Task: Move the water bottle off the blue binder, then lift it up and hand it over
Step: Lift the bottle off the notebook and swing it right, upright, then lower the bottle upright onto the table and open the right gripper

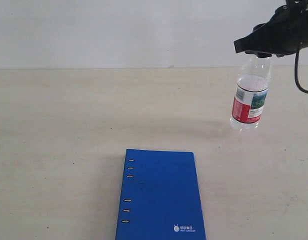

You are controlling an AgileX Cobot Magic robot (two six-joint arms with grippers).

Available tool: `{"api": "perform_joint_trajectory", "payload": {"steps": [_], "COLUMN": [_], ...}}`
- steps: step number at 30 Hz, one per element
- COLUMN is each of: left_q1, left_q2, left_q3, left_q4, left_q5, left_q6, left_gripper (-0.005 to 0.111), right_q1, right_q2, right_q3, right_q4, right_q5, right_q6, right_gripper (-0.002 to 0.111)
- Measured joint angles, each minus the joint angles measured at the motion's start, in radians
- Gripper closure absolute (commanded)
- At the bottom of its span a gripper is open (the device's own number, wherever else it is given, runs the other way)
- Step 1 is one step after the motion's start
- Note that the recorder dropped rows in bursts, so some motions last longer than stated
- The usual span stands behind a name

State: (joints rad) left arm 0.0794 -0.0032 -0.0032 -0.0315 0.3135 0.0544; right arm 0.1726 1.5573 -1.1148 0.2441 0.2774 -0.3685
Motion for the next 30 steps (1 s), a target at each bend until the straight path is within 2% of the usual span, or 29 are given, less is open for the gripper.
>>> {"api": "perform_joint_trajectory", "payload": {"steps": [6, 16, 24, 30], "left_q1": [0.0, 0.0, 0.0, 0.0], "left_q2": [0.0, 0.0, 0.0, 0.0], "left_q3": [0.0, 0.0, 0.0, 0.0], "left_q4": [0.0, 0.0, 0.0, 0.0], "left_q5": [0.0, 0.0, 0.0, 0.0], "left_q6": [0.0, 0.0, 0.0, 0.0], "left_gripper": [0.102, 0.102, 0.102, 0.102], "right_q1": [0.0, 0.0, 0.015, 0.047], "right_q2": [0.0, 0.0, 0.0, -0.002], "right_q3": [0.0, 0.058, 0.069, 0.069], "right_q4": [0.079, 0.337, 0.377, 0.429], "right_q5": [0.026, -0.03, -0.06, -0.166], "right_q6": [-0.071, -0.39, -0.502, -0.56], "right_gripper": [0.108, 0.108, 0.108, 0.108]}}
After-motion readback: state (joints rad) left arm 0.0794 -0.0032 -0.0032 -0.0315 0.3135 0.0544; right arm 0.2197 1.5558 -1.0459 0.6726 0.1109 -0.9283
